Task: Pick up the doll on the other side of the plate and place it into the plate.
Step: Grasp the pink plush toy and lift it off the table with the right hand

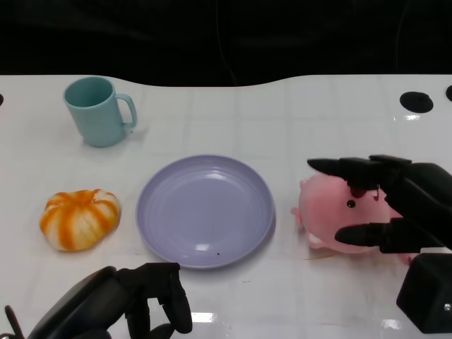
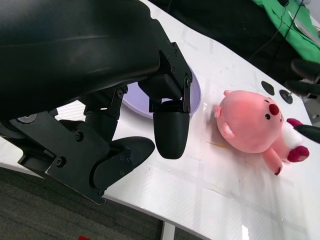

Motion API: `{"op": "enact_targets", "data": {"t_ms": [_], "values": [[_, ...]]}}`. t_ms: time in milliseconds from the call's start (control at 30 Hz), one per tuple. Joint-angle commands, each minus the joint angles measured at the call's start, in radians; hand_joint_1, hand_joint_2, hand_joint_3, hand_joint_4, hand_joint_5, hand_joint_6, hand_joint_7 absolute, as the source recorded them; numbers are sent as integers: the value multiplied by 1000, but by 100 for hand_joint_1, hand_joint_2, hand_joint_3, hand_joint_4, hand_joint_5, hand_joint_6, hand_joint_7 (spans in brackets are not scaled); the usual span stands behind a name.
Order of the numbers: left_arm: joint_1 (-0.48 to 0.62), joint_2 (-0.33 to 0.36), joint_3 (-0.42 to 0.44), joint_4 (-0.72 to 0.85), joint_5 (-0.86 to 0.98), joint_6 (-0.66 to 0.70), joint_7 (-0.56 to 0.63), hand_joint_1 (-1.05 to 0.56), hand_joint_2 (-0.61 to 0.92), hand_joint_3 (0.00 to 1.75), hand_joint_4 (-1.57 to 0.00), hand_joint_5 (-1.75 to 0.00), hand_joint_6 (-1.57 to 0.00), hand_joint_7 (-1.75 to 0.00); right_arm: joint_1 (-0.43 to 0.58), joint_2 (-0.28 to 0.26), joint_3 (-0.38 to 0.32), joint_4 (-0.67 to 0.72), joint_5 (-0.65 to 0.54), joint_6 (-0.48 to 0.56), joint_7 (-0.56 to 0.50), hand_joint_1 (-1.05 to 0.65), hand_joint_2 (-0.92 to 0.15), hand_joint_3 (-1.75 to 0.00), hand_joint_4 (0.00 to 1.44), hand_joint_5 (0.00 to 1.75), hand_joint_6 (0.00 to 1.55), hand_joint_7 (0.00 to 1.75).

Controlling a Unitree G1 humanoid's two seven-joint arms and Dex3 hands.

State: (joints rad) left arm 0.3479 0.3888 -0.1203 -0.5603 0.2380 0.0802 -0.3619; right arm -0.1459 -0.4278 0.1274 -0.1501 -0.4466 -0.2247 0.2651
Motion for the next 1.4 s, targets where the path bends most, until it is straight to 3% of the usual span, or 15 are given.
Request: {"op": "enact_targets", "data": {"t_ms": [33,333,633,967,1400], "values": [[-1,15,6,9,0,-9,-5,-14,58,109,-66,-168,-64,-140,-15,-26,-23,-38,-36,58,4,-70,-92,-4,7,16,17,0],[0,11,-3,1,10,-2,-1,-14,58,109,-66,-168,-65,-139,-61,-96,-1,-96,-108,196,129,-77,-92,-1,0,16,11,1],[3,12,-7,-20,17,18,-6,-15,59,107,-64,-169,-64,-141,-159,-128,71,-27,-166,272,254,-82,-91,0,0,18,14,2],[11,12,-9,-42,17,36,-7,-16,60,104,-63,-170,-63,-141,-271,-91,180,219,-216,230,203,-82,-92,-1,0,19,14,0],[19,16,-20,-74,49,69,-9,-17,60,104,-64,-168,-64,-139,-493,33,325,718,-280,160,62,-89,-92,-10,4,20,12,1]]}}
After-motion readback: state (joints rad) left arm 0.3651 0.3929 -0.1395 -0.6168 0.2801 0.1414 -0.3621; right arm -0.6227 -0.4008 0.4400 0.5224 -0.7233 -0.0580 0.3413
